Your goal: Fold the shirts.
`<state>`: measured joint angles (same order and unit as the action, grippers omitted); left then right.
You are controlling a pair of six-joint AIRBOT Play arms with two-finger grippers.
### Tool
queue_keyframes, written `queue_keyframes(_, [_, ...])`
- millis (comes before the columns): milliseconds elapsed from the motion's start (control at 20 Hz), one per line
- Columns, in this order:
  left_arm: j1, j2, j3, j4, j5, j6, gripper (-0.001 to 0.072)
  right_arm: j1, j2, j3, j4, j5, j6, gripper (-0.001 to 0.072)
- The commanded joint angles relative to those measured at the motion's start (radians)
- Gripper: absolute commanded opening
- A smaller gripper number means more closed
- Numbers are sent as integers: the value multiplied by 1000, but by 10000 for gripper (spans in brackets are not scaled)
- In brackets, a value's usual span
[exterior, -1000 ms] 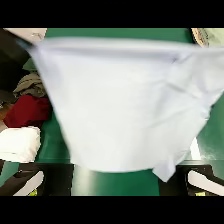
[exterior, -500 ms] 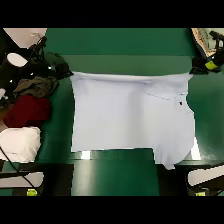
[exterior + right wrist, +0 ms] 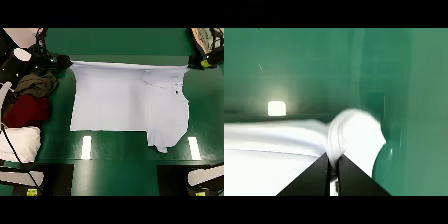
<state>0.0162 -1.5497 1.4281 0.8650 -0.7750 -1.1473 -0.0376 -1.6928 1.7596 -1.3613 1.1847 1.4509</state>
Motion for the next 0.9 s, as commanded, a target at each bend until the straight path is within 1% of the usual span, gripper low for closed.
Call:
queue_keyframes(0, [0,-5,-56,19,-65,29,27,5,71,-189,-27,-57,-14,16])
queue_keyframes(100, [0,-5,-124,19,-47,29,27,5,92,-274,-16,-87,-8,18])
queue_keyframes(200, [0,-5,-177,20,-47,25,28,5,92,-329,35,-86,4,21])
queue_keyframes(250, [0,-5,-192,21,-60,12,72,3,91,-352,66,-84,25,58])
queue_keyframes(300, [0,-5,-196,22,-79,-9,297,-3,92,-367,100,-83,42,291])
queue_keyframes(350, [0,-3,-195,22,-104,-28,495,-10,92,-375,140,-73,53,408])
queue_keyframes(400, [7,-1,-187,22,-148,-53,500,-17,94,-375,166,-38,53,408])
queue_keyframes(450, [23,0,-165,24,-220,-87,500,-26,105,-376,163,4,51,408])
queue_keyframes(550, [77,33,-143,28,-367,-72,500,-53,163,-402,164,105,-5,408])
queue_keyframes(600, [107,66,-156,35,-411,-64,499,-73,210,-442,166,156,-38,407])
queue_keyframes(750, [170,217,-312,65,-479,-48,500,-135,365,-595,167,261,-93,407])
queue_keyframes(850, [180,309,-475,74,-481,-48,500,-174,452,-687,167,269,-99,407])
